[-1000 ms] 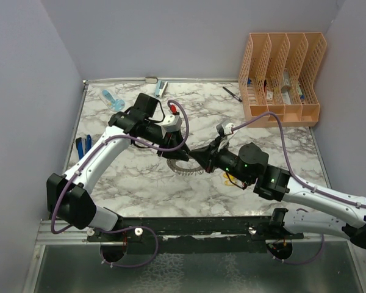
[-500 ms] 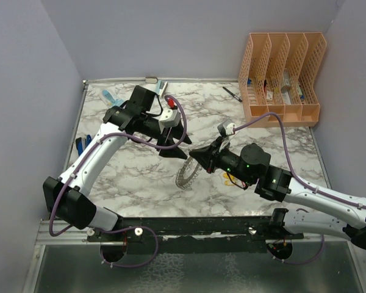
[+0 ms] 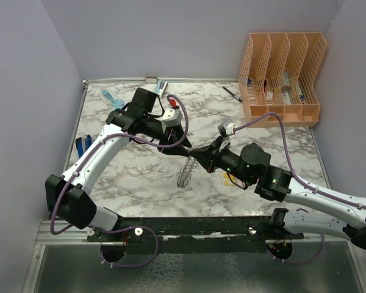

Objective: Put the keys on the keyring

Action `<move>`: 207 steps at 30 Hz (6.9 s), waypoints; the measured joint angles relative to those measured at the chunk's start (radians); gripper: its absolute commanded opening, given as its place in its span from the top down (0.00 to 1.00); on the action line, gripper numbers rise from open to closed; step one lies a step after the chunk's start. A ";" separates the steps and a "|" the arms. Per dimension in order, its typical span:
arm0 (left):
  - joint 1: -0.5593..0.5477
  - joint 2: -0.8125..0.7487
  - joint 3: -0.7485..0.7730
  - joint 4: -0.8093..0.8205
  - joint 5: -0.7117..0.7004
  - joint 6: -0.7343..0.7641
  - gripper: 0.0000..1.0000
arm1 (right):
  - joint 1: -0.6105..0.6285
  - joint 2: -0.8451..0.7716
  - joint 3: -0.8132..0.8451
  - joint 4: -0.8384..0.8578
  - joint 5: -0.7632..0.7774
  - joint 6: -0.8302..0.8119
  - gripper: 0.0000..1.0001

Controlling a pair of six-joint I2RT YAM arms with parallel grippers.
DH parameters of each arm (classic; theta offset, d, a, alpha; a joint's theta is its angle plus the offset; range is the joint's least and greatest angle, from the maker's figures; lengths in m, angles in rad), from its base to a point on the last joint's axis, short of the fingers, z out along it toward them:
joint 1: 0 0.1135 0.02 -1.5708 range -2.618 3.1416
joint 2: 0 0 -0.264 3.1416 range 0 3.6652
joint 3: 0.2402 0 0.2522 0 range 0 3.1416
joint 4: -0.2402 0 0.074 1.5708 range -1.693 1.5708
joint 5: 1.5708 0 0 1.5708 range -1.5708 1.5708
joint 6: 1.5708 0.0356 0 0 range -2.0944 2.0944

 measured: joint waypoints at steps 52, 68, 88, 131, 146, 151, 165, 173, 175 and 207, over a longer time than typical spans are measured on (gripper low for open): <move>-0.058 0.016 0.085 -0.209 -0.068 0.098 0.56 | 0.005 0.038 0.000 0.043 -0.014 -0.026 0.99; -0.062 0.016 0.078 -0.130 -0.124 -0.045 0.76 | 0.001 0.037 0.000 0.043 0.000 -0.035 0.99; -0.067 0.007 0.019 -0.005 -0.123 -0.152 0.59 | 0.000 0.035 -0.003 0.040 0.026 -0.032 0.99; -0.071 0.017 0.064 0.179 -0.081 -0.373 0.88 | 0.000 -0.062 -0.109 0.280 0.142 0.006 0.99; -0.058 0.033 0.073 0.102 0.076 -0.227 0.96 | 0.009 -0.089 -0.130 0.306 0.109 0.022 0.99; -0.056 0.036 0.073 0.086 0.102 -0.196 1.00 | 0.010 -0.094 -0.134 0.306 0.096 0.026 0.99; -0.055 0.037 0.082 -0.021 0.114 -0.042 1.00 | 0.015 -0.098 -0.133 0.282 0.089 0.051 0.85; -0.062 0.037 0.080 -0.060 0.109 0.021 1.00 | 0.015 -0.101 -0.113 0.245 0.127 0.054 0.67; -0.063 0.038 0.080 -0.082 0.111 0.038 1.00 | 0.013 -0.103 -0.097 0.224 0.159 0.048 0.66; 0.051 0.073 -0.006 0.071 0.051 -0.135 1.00 | -0.214 0.112 0.099 -0.948 0.475 0.450 0.73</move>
